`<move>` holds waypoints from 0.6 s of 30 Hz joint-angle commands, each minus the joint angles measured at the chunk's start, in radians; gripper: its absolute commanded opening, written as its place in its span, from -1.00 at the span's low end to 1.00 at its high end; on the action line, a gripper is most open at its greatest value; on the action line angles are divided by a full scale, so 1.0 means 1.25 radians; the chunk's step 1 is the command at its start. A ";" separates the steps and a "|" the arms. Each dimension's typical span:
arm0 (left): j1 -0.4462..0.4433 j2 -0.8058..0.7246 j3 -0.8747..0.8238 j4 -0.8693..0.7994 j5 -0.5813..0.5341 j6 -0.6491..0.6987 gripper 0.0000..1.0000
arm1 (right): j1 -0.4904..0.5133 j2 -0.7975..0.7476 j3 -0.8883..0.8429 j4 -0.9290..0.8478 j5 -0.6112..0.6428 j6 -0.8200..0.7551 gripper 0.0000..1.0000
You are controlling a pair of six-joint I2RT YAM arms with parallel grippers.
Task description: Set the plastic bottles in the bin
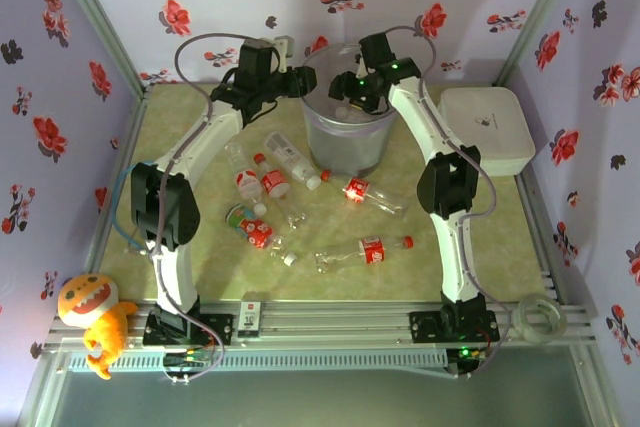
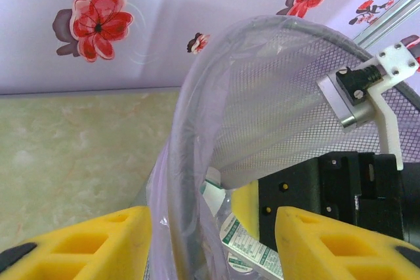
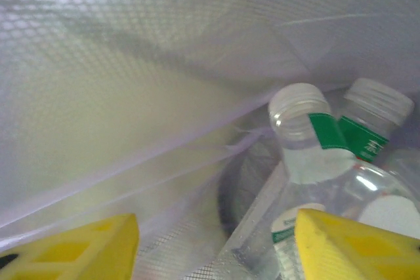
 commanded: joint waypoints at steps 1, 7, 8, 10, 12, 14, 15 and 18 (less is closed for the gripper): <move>0.003 0.016 0.024 -0.018 0.006 0.013 0.07 | -0.001 -0.024 0.023 -0.088 0.094 -0.102 0.16; 0.003 0.017 0.024 -0.019 0.006 0.012 0.06 | -0.004 0.027 0.112 -0.230 0.187 -0.172 0.14; 0.002 0.017 0.025 -0.019 0.007 0.011 0.06 | -0.005 0.030 0.108 -0.233 0.181 -0.174 0.14; 0.001 0.017 0.026 -0.020 0.006 0.009 0.05 | -0.005 0.039 0.103 -0.237 0.145 -0.174 0.10; 0.000 0.018 0.028 -0.020 0.007 0.009 0.04 | 0.001 0.049 0.103 -0.244 0.115 -0.176 0.07; -0.003 0.022 0.034 -0.020 0.007 0.008 0.03 | 0.007 0.062 0.110 -0.255 0.091 -0.181 0.06; -0.004 0.025 0.038 -0.023 0.006 0.008 0.02 | 0.009 0.068 0.110 -0.259 0.069 -0.182 0.05; -0.009 0.029 0.046 -0.026 0.008 0.007 0.01 | 0.019 0.084 0.106 -0.266 0.009 -0.184 0.02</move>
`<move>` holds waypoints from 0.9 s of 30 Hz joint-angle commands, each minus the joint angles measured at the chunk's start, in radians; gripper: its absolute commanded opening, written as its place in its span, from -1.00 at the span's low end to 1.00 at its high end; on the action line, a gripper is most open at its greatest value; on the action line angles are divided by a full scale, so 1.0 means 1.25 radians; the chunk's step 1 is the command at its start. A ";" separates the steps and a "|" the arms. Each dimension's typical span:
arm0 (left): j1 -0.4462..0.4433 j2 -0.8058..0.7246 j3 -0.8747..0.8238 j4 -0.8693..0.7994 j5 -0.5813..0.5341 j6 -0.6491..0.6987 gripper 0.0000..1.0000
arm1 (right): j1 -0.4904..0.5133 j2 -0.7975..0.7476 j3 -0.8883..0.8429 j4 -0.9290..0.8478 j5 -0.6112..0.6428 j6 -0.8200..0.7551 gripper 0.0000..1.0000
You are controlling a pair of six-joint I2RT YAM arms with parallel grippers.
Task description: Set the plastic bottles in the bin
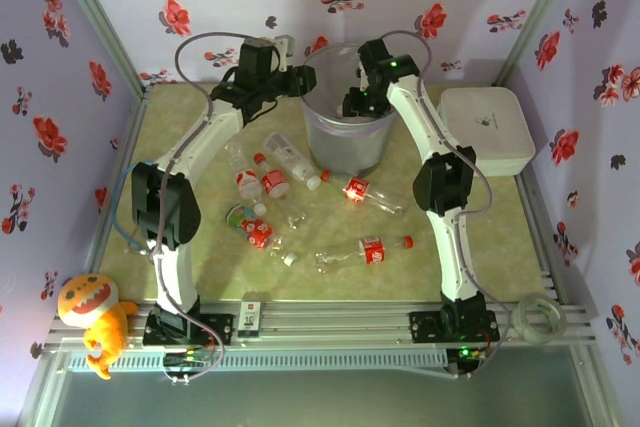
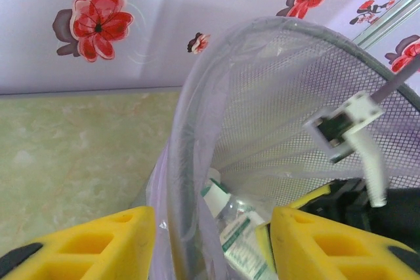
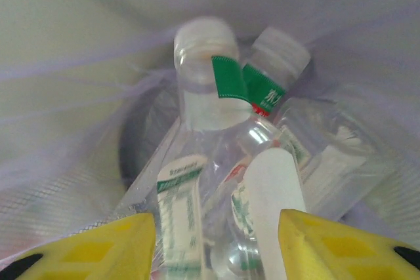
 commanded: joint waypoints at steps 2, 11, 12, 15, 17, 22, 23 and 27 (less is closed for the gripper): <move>-0.011 0.023 0.033 -0.015 0.007 0.005 0.00 | 0.026 0.029 0.009 -0.039 -0.114 -0.025 0.02; -0.015 0.017 0.019 -0.001 0.009 -0.012 -0.02 | 0.047 0.017 -0.109 0.166 -0.339 0.093 0.04; -0.016 0.014 0.017 0.000 0.010 -0.013 -0.03 | 0.047 0.019 -0.117 0.176 -0.314 0.096 0.05; -0.015 0.012 0.017 0.001 0.009 -0.011 -0.03 | 0.056 0.021 -0.113 0.153 -0.196 0.067 0.07; -0.015 0.012 0.019 -0.003 0.010 -0.008 -0.03 | 0.063 0.011 -0.101 0.127 -0.119 0.032 0.09; -0.016 0.014 0.029 -0.020 0.006 0.007 -0.03 | 0.080 -0.071 -0.107 0.131 0.019 -0.021 0.16; -0.015 0.015 0.030 -0.021 0.005 0.008 -0.03 | 0.080 -0.090 -0.110 0.131 0.046 -0.026 0.19; -0.016 0.013 0.029 -0.024 0.004 0.010 -0.03 | 0.080 -0.161 -0.137 0.152 0.094 -0.039 0.26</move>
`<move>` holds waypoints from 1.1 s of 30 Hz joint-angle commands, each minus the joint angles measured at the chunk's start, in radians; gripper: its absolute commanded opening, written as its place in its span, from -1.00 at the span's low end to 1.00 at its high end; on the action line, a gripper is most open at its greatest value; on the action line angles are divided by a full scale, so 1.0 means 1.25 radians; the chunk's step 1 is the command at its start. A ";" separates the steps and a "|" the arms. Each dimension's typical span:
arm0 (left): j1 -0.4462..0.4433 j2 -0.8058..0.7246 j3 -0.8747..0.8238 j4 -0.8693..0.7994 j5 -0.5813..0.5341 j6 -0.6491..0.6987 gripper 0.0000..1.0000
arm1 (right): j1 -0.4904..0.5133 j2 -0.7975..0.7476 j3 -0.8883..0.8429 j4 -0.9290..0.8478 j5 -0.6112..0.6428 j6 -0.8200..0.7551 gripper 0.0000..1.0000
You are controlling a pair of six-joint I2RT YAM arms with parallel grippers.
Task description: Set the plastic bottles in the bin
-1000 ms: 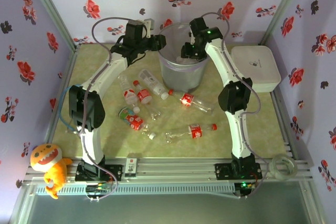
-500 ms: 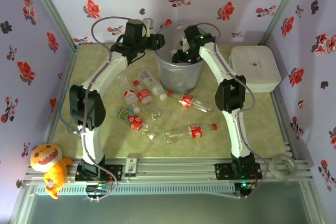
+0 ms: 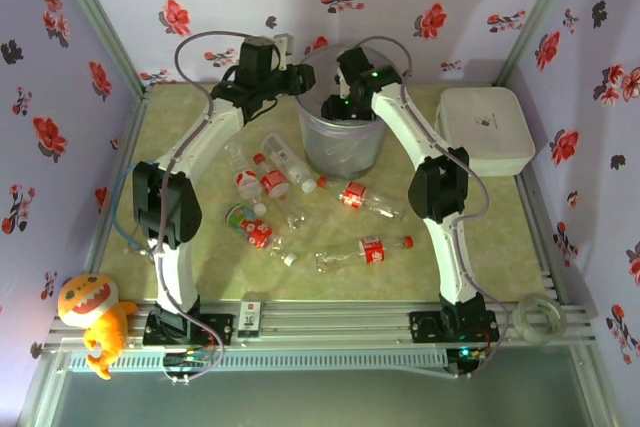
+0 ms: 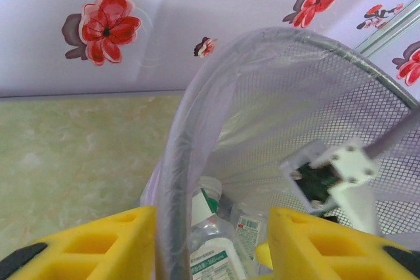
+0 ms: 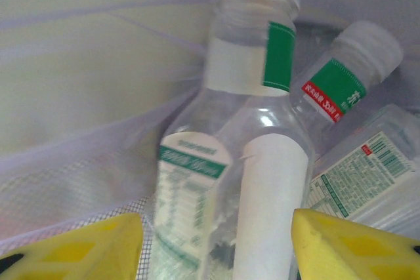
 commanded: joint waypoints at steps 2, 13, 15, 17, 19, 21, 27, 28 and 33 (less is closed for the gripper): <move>-0.014 0.004 0.017 -0.019 0.019 0.015 -0.03 | 0.006 -0.097 -0.016 0.033 0.050 -0.032 0.27; -0.013 0.004 0.020 -0.020 0.020 0.019 -0.03 | -0.005 0.029 0.043 0.072 -0.136 0.023 0.12; -0.012 0.006 0.021 -0.021 0.019 0.019 -0.03 | -0.017 0.044 0.041 0.057 -0.110 0.028 0.11; -0.012 0.006 0.020 -0.021 0.019 0.019 -0.03 | -0.026 0.052 0.039 0.033 -0.083 0.024 0.10; -0.012 0.005 0.020 -0.022 0.019 0.020 -0.03 | -0.027 0.051 0.038 0.003 -0.040 0.012 0.10; -0.012 0.004 0.019 -0.023 0.020 0.022 -0.03 | -0.027 0.050 0.042 -0.038 0.032 0.003 0.10; -0.009 0.006 0.017 -0.025 0.018 0.021 -0.03 | -0.032 0.042 0.045 -0.142 0.193 0.006 0.10; -0.008 0.006 0.017 -0.024 0.017 0.019 -0.03 | -0.032 0.037 0.042 -0.146 0.204 0.010 0.10; -0.005 0.002 0.015 -0.032 0.013 0.019 -0.05 | -0.031 -0.025 -0.006 -0.110 0.247 0.024 0.08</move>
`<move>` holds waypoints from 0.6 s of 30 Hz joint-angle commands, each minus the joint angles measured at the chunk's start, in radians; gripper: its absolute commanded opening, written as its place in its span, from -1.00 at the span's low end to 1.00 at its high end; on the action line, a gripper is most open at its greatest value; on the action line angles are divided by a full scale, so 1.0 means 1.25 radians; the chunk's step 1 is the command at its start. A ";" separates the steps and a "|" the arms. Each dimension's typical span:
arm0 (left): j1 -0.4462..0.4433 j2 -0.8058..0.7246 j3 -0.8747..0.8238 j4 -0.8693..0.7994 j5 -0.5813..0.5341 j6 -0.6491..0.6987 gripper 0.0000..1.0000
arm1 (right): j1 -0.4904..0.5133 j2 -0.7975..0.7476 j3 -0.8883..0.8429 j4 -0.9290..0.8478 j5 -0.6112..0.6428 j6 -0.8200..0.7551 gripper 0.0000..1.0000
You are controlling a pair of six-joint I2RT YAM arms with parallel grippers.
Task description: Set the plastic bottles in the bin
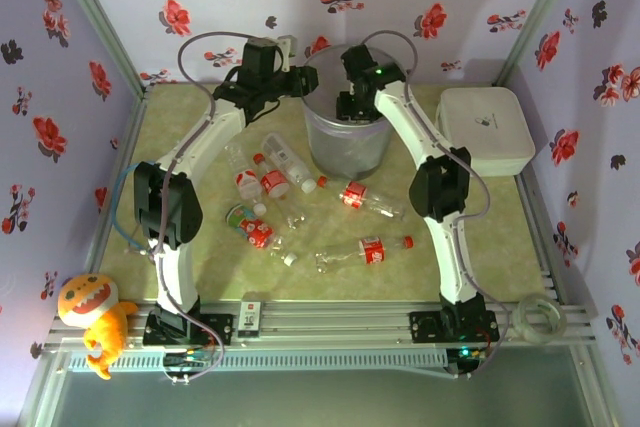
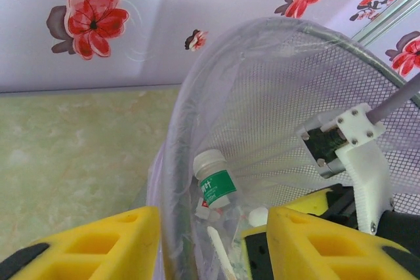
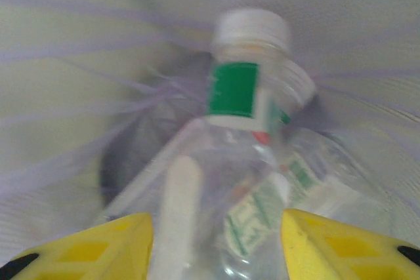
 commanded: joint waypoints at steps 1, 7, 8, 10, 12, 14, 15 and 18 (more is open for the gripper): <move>0.002 0.001 0.014 -0.026 0.003 0.016 -0.05 | -0.008 -0.047 -0.028 -0.064 0.086 0.013 0.08; 0.003 -0.010 0.005 -0.016 -0.001 0.011 -0.07 | -0.012 -0.061 -0.029 -0.071 0.075 0.013 0.07; 0.004 -0.011 0.005 -0.015 0.000 0.010 -0.07 | -0.012 -0.067 -0.025 -0.066 0.063 0.013 0.07; 0.003 -0.015 0.000 -0.013 -0.001 0.010 -0.07 | -0.009 -0.088 -0.019 -0.051 0.043 0.014 0.07; 0.003 -0.022 -0.007 -0.011 0.000 0.011 -0.07 | -0.004 -0.135 -0.057 0.010 0.010 0.006 0.06; 0.004 -0.027 -0.011 -0.011 -0.001 0.014 -0.07 | -0.002 -0.193 -0.119 0.098 -0.051 0.003 0.06; 0.004 -0.028 -0.011 -0.009 0.000 0.015 -0.07 | -0.002 -0.222 -0.150 0.139 -0.087 0.007 0.06; 0.004 -0.030 -0.015 -0.006 0.000 0.015 -0.07 | -0.002 -0.292 -0.205 0.198 -0.155 0.001 0.07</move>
